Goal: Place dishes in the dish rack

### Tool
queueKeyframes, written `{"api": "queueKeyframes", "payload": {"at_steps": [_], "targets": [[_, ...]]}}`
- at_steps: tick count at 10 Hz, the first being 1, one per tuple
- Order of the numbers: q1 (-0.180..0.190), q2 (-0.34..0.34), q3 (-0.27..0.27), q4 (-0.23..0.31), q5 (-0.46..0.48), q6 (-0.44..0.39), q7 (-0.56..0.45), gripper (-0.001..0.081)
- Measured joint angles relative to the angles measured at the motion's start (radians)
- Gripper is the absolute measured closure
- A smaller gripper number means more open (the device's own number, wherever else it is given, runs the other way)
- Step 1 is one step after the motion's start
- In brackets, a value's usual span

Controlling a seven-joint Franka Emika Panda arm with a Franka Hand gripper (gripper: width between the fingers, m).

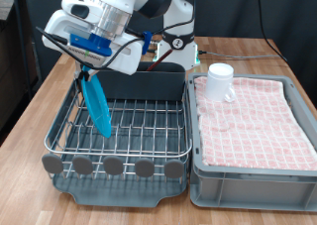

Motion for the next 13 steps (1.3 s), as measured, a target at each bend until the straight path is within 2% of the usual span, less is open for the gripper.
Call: {"api": "queueKeyframes", "payload": {"at_steps": [6,7,8,9,10,11,12,13], "targets": [[0.001,0.008,0.009,-0.012,-0.002,0.007,0.030,0.0781],[0.001,0.008,0.010,-0.014,-0.001,0.008,0.030,0.0757],[0.001,0.008,0.010,-0.015,-0.001,0.009,0.030,0.0591],[0.001,0.008,0.011,-0.015,0.001,0.009,0.030,0.0591],[0.001,0.008,0.013,-0.015,0.013,0.009,0.028,0.0443],[0.001,0.008,0.019,-0.016,0.067,0.009,0.001,0.0279],[-0.001,0.008,0.034,-0.017,0.174,0.009,-0.077,0.0279],[-0.002,0.007,0.046,-0.017,0.274,0.007,-0.156,0.0099]]}}
